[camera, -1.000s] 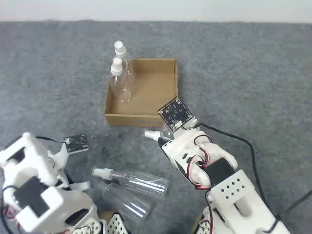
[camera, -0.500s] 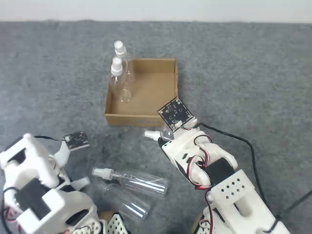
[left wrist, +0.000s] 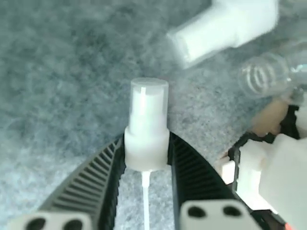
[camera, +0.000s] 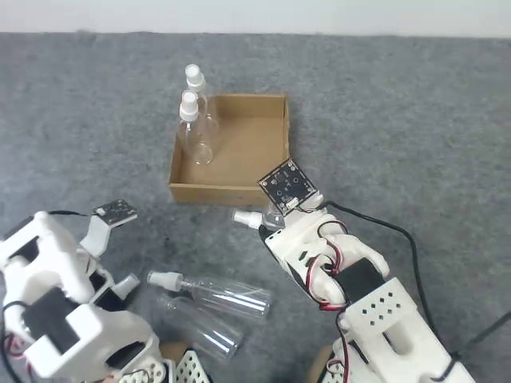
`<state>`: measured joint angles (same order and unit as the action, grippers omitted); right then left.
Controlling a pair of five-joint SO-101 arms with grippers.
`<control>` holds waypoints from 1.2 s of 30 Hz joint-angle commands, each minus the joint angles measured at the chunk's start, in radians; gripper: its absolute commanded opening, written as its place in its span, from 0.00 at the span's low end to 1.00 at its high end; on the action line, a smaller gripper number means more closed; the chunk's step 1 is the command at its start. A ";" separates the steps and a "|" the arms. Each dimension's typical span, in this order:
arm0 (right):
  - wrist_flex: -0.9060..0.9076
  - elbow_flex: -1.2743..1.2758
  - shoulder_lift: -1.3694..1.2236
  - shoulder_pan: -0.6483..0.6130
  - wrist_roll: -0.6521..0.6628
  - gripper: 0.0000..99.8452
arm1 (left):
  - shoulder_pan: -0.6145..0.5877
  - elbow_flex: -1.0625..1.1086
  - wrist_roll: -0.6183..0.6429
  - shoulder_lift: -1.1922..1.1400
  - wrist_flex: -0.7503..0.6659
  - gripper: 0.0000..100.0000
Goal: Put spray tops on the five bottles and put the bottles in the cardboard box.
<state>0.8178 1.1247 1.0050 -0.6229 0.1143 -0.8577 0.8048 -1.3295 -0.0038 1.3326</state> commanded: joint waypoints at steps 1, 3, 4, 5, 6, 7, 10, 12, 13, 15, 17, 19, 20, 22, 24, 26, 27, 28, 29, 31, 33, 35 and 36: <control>-0.022 -0.012 0.031 0.013 0.023 0.05 | -0.012 -0.082 0.078 0.017 -0.069 0.11; -0.022 -0.012 0.031 0.013 0.023 0.05 | -0.012 -0.096 0.129 0.017 -0.069 0.15; -0.022 -0.012 0.031 0.013 0.023 0.05 | -0.012 -0.104 0.149 0.017 -0.069 0.17; -0.022 -0.012 0.031 0.013 0.023 0.05 | -0.012 -0.111 0.161 0.017 -0.069 0.17; -0.022 -0.012 0.031 0.013 0.023 0.05 | -0.012 -0.116 0.164 0.017 -0.069 0.17; -0.022 -0.012 0.031 0.013 0.023 0.05 | -0.011 -0.122 0.164 0.017 -0.069 0.17; -0.022 -0.012 0.031 0.013 0.023 0.05 | -0.005 -0.154 0.161 0.017 -0.034 0.17; -0.022 -0.012 0.031 0.013 0.023 0.05 | 0.008 -0.188 0.160 0.017 0.003 0.17; -0.022 -0.012 0.031 0.013 0.023 0.05 | 0.021 -0.200 0.160 0.015 0.014 0.17; -0.022 -0.012 0.031 0.013 0.025 0.05 | 0.043 -0.216 0.160 0.012 0.014 0.17; -0.022 -0.012 0.031 0.013 0.025 0.05 | 0.077 -0.217 0.160 0.006 0.006 0.17; -0.022 -0.012 0.031 0.013 0.025 0.05 | 0.107 -0.203 0.160 0.005 -0.017 0.17; -0.022 -0.012 0.031 0.013 0.025 0.05 | 0.120 -0.191 0.160 0.005 -0.025 0.17; -0.022 -0.012 0.031 0.013 0.025 0.05 | 0.132 -0.171 0.160 0.005 -0.044 0.17; -0.022 -0.012 0.031 0.013 0.025 0.05 | 0.133 -0.159 0.160 0.005 -0.060 0.17; -0.022 -0.012 0.031 0.013 0.025 0.05 | 0.129 -0.148 0.160 0.005 -0.075 0.17; -0.022 -0.012 0.031 0.013 0.025 0.05 | 0.129 -0.139 0.160 0.005 -0.083 0.17; -0.022 -0.012 0.031 0.013 0.025 0.05 | 0.129 -0.128 0.160 0.005 -0.089 0.17; -0.022 -0.012 0.033 0.013 0.026 0.05 | 0.129 -0.114 0.160 0.005 -0.094 0.17; -0.022 -0.012 0.033 0.013 0.054 0.05 | 0.130 -0.088 0.160 0.005 -0.107 0.15; -0.022 -0.012 0.033 0.013 0.061 0.05 | 0.132 -0.065 0.160 0.005 -0.127 0.12; -0.022 -0.012 0.033 0.013 0.061 0.05 | 0.132 -0.051 0.158 0.005 -0.141 0.10; -0.022 -0.012 0.033 0.013 0.060 0.05 | 0.132 -0.050 0.158 0.005 -0.144 0.09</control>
<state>0.8178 1.1247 1.0050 -0.6229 0.1542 -0.7319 0.7541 -1.1822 -0.0054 1.2206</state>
